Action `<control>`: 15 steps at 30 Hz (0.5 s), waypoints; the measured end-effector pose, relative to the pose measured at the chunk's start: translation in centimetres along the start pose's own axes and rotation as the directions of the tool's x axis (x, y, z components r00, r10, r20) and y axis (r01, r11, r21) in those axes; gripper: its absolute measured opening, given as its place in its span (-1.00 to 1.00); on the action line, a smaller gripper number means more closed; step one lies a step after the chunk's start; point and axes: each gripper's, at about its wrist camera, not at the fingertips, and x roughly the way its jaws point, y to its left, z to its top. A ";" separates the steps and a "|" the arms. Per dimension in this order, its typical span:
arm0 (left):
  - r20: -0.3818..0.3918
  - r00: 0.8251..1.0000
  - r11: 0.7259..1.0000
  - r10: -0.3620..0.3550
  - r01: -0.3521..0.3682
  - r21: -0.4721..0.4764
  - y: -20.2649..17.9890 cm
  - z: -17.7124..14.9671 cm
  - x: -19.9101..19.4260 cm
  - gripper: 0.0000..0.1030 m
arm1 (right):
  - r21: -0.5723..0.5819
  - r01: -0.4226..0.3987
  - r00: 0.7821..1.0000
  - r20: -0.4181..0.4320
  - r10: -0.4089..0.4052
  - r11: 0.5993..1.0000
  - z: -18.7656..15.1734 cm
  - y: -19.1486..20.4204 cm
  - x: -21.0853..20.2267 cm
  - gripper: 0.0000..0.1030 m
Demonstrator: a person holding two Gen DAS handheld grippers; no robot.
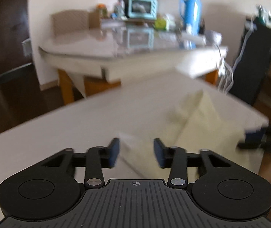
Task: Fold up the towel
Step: 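Lower the towel onto the table and open both tools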
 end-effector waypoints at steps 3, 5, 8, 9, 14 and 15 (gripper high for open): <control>-0.020 1.000 0.999 0.005 -0.004 0.037 -0.6 -0.9 1.5 -0.57 | 0.003 0.042 0.998 0.041 -0.043 0.999 0.6 -0.1 0.8 0.04; -0.025 0.999 0.996 0.021 -0.019 0.084 -1.2 -1.4 2.1 -0.57 | -0.003 0.032 0.998 0.053 -0.032 0.999 0.6 0.0 0.4 0.04; -0.013 0.997 0.988 0.071 -0.068 0.141 -1.4 -1.7 2.0 -0.52 | -0.037 0.002 0.999 0.045 0.000 0.999 0.7 1.0 0.6 0.06; -0.015 0.996 0.986 0.087 -0.084 0.147 -1.2 -1.8 1.9 -0.52 | -0.068 -0.014 0.999 0.038 0.017 0.998 0.8 1.7 1.2 0.06; -0.040 0.977 0.970 0.208 -0.200 0.140 2.7 -1.8 1.6 -0.52 | -0.189 -0.071 0.997 0.019 0.076 0.979 1.4 4.6 3.1 0.06; -0.042 0.975 0.969 0.217 -0.210 0.133 3.3 -1.9 1.6 -0.52 | -0.227 -0.085 0.996 0.010 0.090 0.970 1.7 5.6 3.9 0.06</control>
